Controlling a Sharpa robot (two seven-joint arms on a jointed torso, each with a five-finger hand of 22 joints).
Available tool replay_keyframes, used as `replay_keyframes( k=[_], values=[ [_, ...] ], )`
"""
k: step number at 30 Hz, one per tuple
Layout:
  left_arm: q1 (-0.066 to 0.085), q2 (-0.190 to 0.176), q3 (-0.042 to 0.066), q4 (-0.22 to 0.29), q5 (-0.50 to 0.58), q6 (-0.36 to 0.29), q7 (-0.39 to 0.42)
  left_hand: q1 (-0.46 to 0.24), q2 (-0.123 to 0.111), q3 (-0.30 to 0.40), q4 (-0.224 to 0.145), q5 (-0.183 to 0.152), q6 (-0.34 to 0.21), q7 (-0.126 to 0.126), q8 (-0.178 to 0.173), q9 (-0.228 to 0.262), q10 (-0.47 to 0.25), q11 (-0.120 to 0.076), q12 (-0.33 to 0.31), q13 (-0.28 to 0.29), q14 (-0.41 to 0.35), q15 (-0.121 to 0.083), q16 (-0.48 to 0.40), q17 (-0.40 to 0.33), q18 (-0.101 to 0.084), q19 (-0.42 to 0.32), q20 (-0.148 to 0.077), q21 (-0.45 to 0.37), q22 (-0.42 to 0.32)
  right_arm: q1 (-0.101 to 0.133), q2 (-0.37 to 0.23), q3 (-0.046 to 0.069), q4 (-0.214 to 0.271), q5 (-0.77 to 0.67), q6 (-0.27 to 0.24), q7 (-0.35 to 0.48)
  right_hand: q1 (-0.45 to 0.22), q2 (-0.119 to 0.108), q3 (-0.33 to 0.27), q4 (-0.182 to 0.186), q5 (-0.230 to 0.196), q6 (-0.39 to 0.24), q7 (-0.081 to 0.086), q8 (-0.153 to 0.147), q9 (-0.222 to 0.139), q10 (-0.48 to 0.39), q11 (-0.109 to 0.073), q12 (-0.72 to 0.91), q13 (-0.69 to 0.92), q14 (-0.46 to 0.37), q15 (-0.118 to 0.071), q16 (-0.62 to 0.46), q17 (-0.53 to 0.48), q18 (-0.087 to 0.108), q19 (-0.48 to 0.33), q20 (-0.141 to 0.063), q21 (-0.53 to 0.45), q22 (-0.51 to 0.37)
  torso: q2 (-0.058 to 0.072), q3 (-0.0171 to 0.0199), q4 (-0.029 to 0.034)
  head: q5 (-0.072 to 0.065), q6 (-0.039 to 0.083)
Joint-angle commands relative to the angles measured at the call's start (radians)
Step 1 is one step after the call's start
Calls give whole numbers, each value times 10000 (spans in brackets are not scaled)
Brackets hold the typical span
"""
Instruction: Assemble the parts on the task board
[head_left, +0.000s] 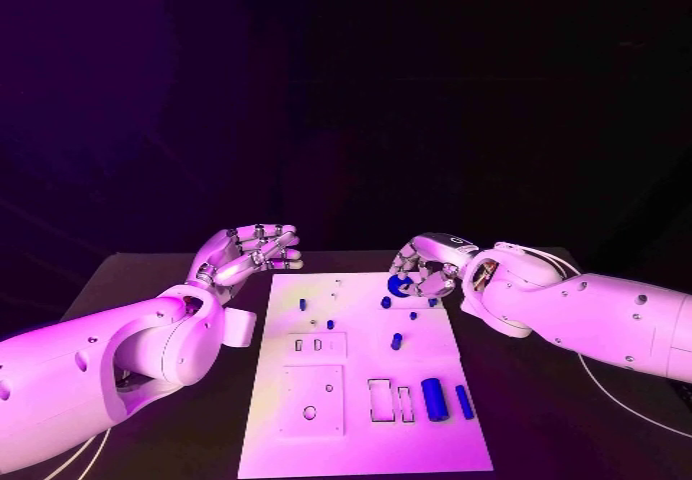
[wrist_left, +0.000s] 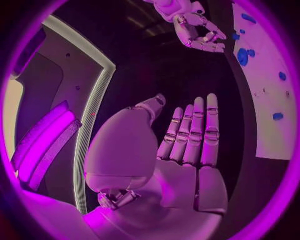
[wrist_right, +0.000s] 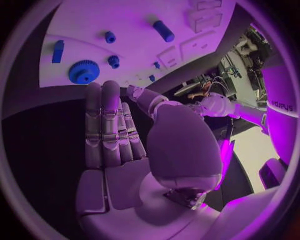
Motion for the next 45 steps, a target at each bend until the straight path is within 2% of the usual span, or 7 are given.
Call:
replay_keyframes(
  k=[1, 2, 7, 13, 18, 25, 45],
  values=[
    [49, -79, 29, 256, -91, 386, 31, -67, -25, 68, 23, 50, 98, 302, 17, 21, 111, -22, -14, 13, 69, -16, 99, 101, 85, 63, -16, 85, 43, -3, 62, 3, -27, -1529, 530, -677, -67, -105, 19, 71, 23, -54, -37, -39, 112, -188, -4, 7, 110, 44, 26, 575, 450, -179, 459, 17, 1010, 1312, 251, -5, 82, -38, 32],
    [61, -104, 36, 306, -84, 408, 29, -67, -25, 68, 23, 50, 98, 302, 17, 21, 111, -22, -14, 13, 69, -16, 99, 101, 85, 63, -16, 85, 43, -8, 91, 3, -43, -1592, 586, -731, -108, -112, -29, 132, -37, -80, -41, -46, 180, -306, -5, 53, 153, 73, 40, 1005, 771, -286, 763, 19, 1598, 2095, 285, -4, 91, -39, 37],
    [134, -122, 52, 321, -14, 470, 22, -92, -36, 65, 27, 48, 92, 310, 11, 23, 112, -18, -16, 14, 50, -14, 138, 145, 80, 52, -19, 116, 61, -31, 283, 2, -205, -1764, 673, -850, -182, -77, -272, 359, -272, -72, -92, 8, 414, -439, -32, 273, 346, 191, 33, 2773, 2345, -514, 1343, 37, 2730, 3655, 385, -13, 134, -78, 57],
    [182, -110, 58, 320, 35, 537, -3, -107, -37, 67, 29, 49, 85, 315, 6, 25, 110, -15, -18, 13, 41, -14, 171, 180, 77, 45, -22, 140, 76, -59, 497, 2, -352, -1898, 753, -903, -131, -94, -306, 465, -248, -137, -103, 36, 643, -529, -39, 443, 507, 341, 35, 4179, 3584, -709, 1854, 38, 3639, 4920, 475, -24, 145, -74, 62],
    [204, -96, 59, 320, 47, 576, -29, -107, -37, 67, 29, 49, 85, 315, 6, 25, 110, -15, -18, 13, 41, -14, 171, 180, 77, 45, -22, 140, 76, -82, 641, 0, -462, -1949, 924, -929, -129, -93, -302, 483, -237, -148, -106, 38, 676, -538, -41, 466, 528, 354, 36, 4350, 3734, -727, 1901, 39, 3730, 5048, 522, -32, 159, -81, 58],
    [248, -118, 60, 327, 51, 580, -42, -127, -42, 67, 30, 47, 71, 326, -4, 27, 95, -8, -26, 11, 21, -12, 217, 230, 74, 31, -25, 176, 98, -118, 719, -3, -452, -1996, 1142, -990, -137, -49, -196, 581, -224, -51, -107, 134, 864, -385, -55, 645, 654, 435, 29, 5139, 4434, -850, 2216, 38, 4263, 5809, 583, -43, 158, -62, 30],
    [289, -146, 60, 281, 101, 633, -88, -151, -50, 62, 36, 46, 58, 337, -12, 28, 82, 1, -32, 10, -6, -6, 248, 268, 70, 15, -25, 201, 113, -133, 801, -3, -463, -2101, 1168, -1135, -8, 205, 332, 630, -225, 417, -234, 551, 1409, 8, -180, 867, 839, 489, -54, 6078, 5195, -1010, 2609, -23, 4956, 6818, 661, -13, 159, -45, 57]
  ],
)
